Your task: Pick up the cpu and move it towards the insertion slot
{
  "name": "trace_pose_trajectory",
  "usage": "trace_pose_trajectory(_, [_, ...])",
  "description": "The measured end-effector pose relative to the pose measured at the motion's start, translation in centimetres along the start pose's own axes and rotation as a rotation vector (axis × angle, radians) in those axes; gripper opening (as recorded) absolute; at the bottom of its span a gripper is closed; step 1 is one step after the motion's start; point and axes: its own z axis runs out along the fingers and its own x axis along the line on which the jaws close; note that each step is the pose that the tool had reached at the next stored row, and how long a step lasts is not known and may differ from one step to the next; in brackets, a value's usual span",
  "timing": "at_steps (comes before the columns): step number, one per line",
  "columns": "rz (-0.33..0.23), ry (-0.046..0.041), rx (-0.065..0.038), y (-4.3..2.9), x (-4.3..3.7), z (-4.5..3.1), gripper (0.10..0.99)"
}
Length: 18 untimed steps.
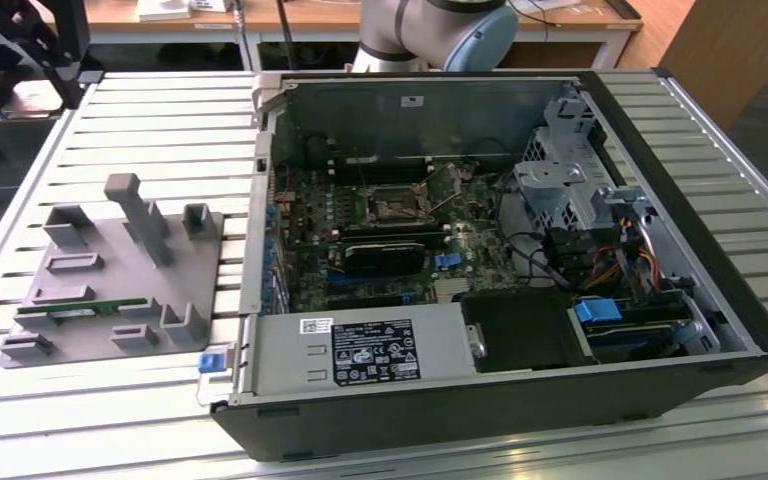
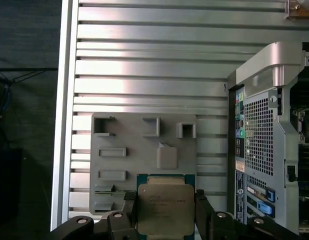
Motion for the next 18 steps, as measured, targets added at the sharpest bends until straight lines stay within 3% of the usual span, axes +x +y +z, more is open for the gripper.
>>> trace_pose_trajectory(18, [0.000,0.0000,0.000,-0.01,-1.33,0.01,0.545])
